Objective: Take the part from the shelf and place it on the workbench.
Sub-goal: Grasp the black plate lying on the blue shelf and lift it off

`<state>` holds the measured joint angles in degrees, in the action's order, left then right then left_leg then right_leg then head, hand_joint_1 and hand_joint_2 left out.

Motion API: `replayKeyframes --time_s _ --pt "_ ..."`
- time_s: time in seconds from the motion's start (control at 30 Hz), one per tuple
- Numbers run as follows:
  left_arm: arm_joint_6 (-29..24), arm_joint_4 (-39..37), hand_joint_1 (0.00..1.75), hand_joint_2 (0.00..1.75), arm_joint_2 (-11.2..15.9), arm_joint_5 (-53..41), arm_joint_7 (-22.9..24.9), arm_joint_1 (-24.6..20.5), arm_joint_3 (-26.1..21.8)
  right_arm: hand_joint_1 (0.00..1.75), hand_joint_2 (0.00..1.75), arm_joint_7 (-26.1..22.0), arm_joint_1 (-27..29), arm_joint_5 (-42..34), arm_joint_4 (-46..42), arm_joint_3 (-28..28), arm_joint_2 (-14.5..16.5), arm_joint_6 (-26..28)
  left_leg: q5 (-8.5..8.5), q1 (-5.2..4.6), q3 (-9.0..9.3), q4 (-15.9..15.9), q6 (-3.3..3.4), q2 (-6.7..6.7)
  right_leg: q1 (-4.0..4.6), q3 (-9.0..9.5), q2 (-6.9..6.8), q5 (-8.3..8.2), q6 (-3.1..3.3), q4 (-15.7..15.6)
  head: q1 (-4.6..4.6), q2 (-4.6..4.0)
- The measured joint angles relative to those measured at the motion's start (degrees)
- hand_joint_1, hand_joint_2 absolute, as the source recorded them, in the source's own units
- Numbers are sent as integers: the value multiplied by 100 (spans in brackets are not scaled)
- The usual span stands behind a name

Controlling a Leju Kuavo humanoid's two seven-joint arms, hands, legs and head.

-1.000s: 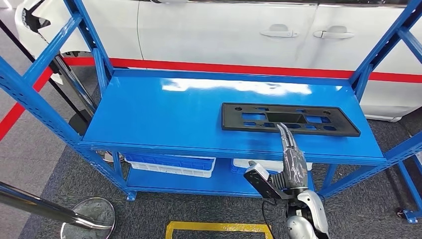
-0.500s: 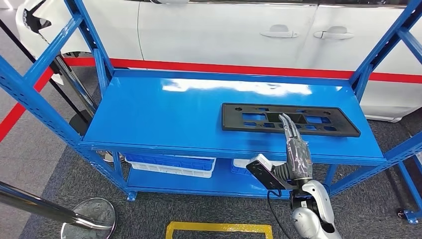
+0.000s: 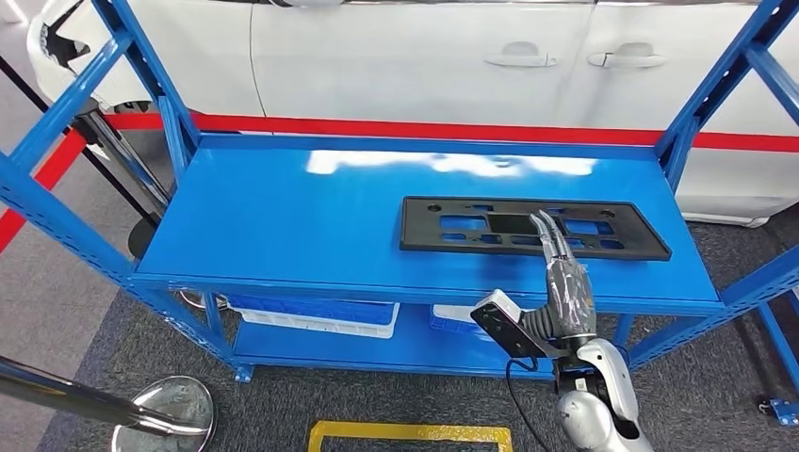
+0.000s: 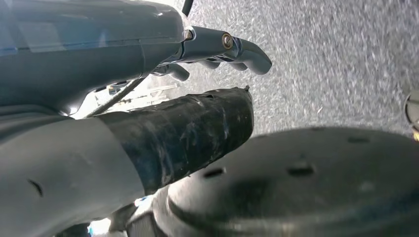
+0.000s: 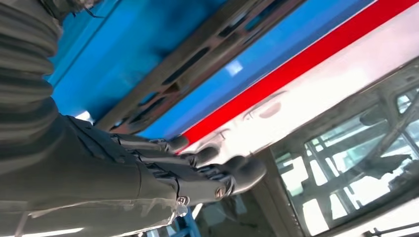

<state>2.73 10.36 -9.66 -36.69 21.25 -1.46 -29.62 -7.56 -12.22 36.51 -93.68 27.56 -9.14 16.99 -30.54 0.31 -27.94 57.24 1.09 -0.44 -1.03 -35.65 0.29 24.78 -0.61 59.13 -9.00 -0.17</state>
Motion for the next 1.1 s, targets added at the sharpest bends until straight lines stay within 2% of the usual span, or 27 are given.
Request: replayKeyframes --time_s 0.07,0.1,0.17,0.2,0.23,0.27,0.33,0.37,0.4,0.5,0.57,0.6,0.67,0.7,0.73,0.77,0.83,0.9,0.93,1.0,1.07,1.1 --pt "0 0 0 0 -1 -1 -2 -1 -1 0 175 -4 -15 -1 -15 0 -7 1 -187 16 -114 290 -53 6 -14 54 -7 19 85 -35 -1 0" --pt "-1 0 0 0 -1 -1 -2 1 -1 0 175 -4 -20 -1 -22 0 -7 1 -347 25 -284 625 -72 10 -14 77 -15 30 117 -46 -1 0" --pt "-1 0 0 0 -1 -1 -3 0 1 0 175 -5 -23 -1 -22 0 -7 -1 -628 29 -743 1420 -97 11 3 92 -27 51 155 -46 0 0" --pt "-1 0 0 0 -1 -1 -3 2 1 0 175 -4 -21 -1 -22 0 -7 -1 -656 30 -922 1682 -101 11 12 98 -30 60 165 -43 0 0" --pt "0 0 0 0 -1 -2 -3 6 0 0 175 -4 -20 -1 -21 0 -7 -1 -563 30 -997 1725 -98 12 19 108 -28 69 170 -40 -1 0" --pt "-1 0 0 0 -1 -4 -3 11 -1 0 175 -5 -20 -3 -22 0 -7 -1 -364 30 -961 1547 -87 12 22 126 -22 79 168 -37 -1 0" --pt "-2 0 0 0 -1 -8 -5 17 -1 0 175 -8 -22 -19 -26 0 -7 -3 117 26 -667 784 -43 12 30 174 -11 108 142 -31 -1 0" --pt "-2 0 0 0 -1 -9 -8 16 -1 0 175 -10 -25 -32 -30 0 -7 -5 254 16 -526 443 -20 10 41 182 -7 119 120 -22 0 0" --pt "-2 0 0 0 -1 -10 -10 11 -1 0 175 -11 -28 -43 -36 1 -7 -9 312 6 -447 240 0 6 50 179 -8 122 93 -15 0 0" --pt "-2 0 0 0 -3 -19 -10 -1 0 0 175 -12 -33 -61 -58 4 -7 -19 314 -4 -424 133 63 -4 55 156 -12 114 7 -11 0 0" --pt "-4 0 0 0 -7 -26 -9 4 -1 0 175 -13 -38 -66 -66 5 -7 -17 349 14 -401 84 130 7 38 88 -14 249 -52 162 1 0" --pt "-5 0 0 0 -9 -29 -9 6 -2 0 175 -13 -40 -66 -68 5 -7 -16 361 21 -393 67 159 15 29 -24 -16 406 -79 416 2 0" --pt "-7 0 0 0 -9 -32 -9 10 -2 0 175 -12 -36 -66 -66 6 -7 -16 363 11 -403 73 186 22 24 -379 -20 765 -117 1173 2 0" --pt "-7 0 0 0 -9 -32 -10 11 -2 0 175 -11 -31 -66 -65 7 -8 -16 359 4 -407 80 192 21 22 -532 -20 859 -127 1486 2 0" --pt "-7 0 0 0 -9 -32 -10 12 -2 0 175 -11 -28 -66 -64 7 -8 -16 355 -2 -407 88 196 18 23 -603 -21 849 -127 1619 2 0" --pt "-7 0 0 0 -9 -32 -10 12 -2 0 175 -11 -28 -66 -63 7 -9 -16 348 -9 -402 94 198 12 24 -561 -21 729 -116 1520 2 0" --pt "-7 0 0 0 -11 -32 -11 10 -2 0 87 -11 -31 -66 -65 7 -9 -15 327 -23 -376 101 196 1 37 -211 -20 331 -59 784 2 0" --pt "-7 0 0 0 -21 -32 -10 9 -2 0 0 -14 -37 -66 -69 7 -8 -10 309 -46 -370 106 176 -4 74 104 -23 112 14 130 2 0" --pt "-7 0 0 0 -26 -33 -10 9 -2 0 0 -16 -39 -65 -76 7 -7 -4 307 -52 -376 105 160 -3 94 161 -23 99 39 -5 2 0" --pt "-7 0 0 0 -32 -39 -10 4 -2 0 87 -18 -37 -41 -97 6 -7 23 311 -56 -379 87 116 1 103 174 -21 98 71 -54 1 0" --pt "-7 0 0 0 -34 -48 -10 3 -2 0 175 -15 -42 43 -115 5 -7 79 239 -56 -389 154 59 5 65 222 -30 69 115 -135 1 0" --pt "-7 0 0 0 -34 -52 -10 4 -2 0 175 -1 -51 133 -118 5 -5 113 119 -53 -464 335 31 6 42 249 -36 55 140 -176 1 0"
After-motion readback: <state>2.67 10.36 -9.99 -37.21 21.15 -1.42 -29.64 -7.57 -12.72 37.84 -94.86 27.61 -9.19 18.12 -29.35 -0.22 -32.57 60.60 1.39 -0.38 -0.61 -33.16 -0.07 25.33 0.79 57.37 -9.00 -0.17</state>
